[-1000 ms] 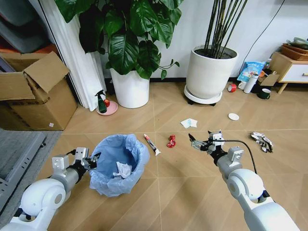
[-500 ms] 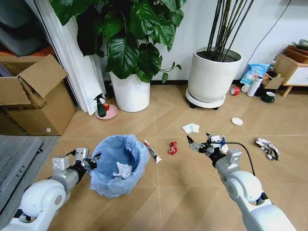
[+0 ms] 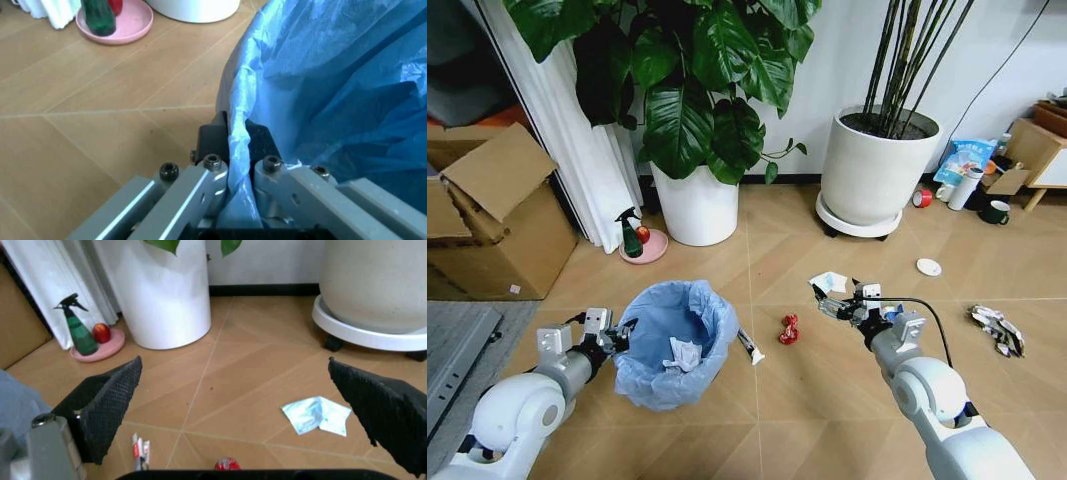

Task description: Pick up the trash bin and place the garbage on the floor into it.

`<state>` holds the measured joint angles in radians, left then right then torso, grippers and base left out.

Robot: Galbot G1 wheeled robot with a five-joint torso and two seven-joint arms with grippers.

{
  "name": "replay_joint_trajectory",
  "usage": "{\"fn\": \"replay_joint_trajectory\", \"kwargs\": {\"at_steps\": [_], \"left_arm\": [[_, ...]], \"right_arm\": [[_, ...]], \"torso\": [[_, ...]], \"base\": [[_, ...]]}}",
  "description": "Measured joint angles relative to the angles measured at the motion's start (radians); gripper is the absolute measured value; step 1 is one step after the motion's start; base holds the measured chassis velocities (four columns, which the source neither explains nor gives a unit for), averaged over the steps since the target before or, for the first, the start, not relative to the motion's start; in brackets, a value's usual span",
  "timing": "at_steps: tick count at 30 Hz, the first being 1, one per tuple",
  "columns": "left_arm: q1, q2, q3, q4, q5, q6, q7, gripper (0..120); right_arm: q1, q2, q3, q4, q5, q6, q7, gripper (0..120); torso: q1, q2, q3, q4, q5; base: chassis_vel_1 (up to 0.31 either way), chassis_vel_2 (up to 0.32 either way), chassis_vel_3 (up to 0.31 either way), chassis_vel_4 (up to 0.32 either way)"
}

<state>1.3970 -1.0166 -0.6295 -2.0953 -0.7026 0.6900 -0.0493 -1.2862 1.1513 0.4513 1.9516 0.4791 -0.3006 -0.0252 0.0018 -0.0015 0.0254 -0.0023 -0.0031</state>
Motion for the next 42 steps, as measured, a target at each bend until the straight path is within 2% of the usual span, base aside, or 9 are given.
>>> {"fn": "replay_joint_trajectory", "kwargs": {"at_steps": [29,36,39,40,42], "left_arm": [[-0.001,-0.002,-0.014,0.017,0.006,-0.002,0.005,0],[-0.001,-0.002,-0.019,0.019,0.004,-0.002,0.010,0],[-0.009,0.004,-0.022,0.030,-0.001,-0.002,0.013,0],[-0.009,0.004,-0.022,0.030,-0.001,-0.002,0.013,0],[-0.018,0.011,-0.018,0.038,-0.008,-0.002,0.015,0]], "right_arm": [[-0.014,0.002,0.003,-0.010,-0.010,0.009,-0.025,100],[-0.011,-0.069,-0.071,-0.069,-0.074,0.043,-0.128,100],[0.026,-0.139,-0.188,-0.146,-0.106,0.084,-0.175,100],[0.026,-0.139,-0.188,-0.146,-0.106,0.084,-0.175,100],[0.045,-0.173,-0.261,-0.184,-0.107,0.092,-0.206,100]], "torso": [[0.000,0.000,0.000,0.0000,0.0000],[0.000,0.000,0.000,-0.0003,-0.0002],[0.000,0.000,0.000,0.0001,0.0000],[0.000,0.000,0.000,0.0001,0.0000],[0.000,0.000,0.000,-0.0003,0.0001]], "base": [[-0.130,0.126,0.129,-0.125],[-0.090,0.075,0.072,-0.086],[0.000,0.000,0.000,0.000],[0.000,0.000,0.000,0.000],[0.000,0.000,0.000,0.000]]}}
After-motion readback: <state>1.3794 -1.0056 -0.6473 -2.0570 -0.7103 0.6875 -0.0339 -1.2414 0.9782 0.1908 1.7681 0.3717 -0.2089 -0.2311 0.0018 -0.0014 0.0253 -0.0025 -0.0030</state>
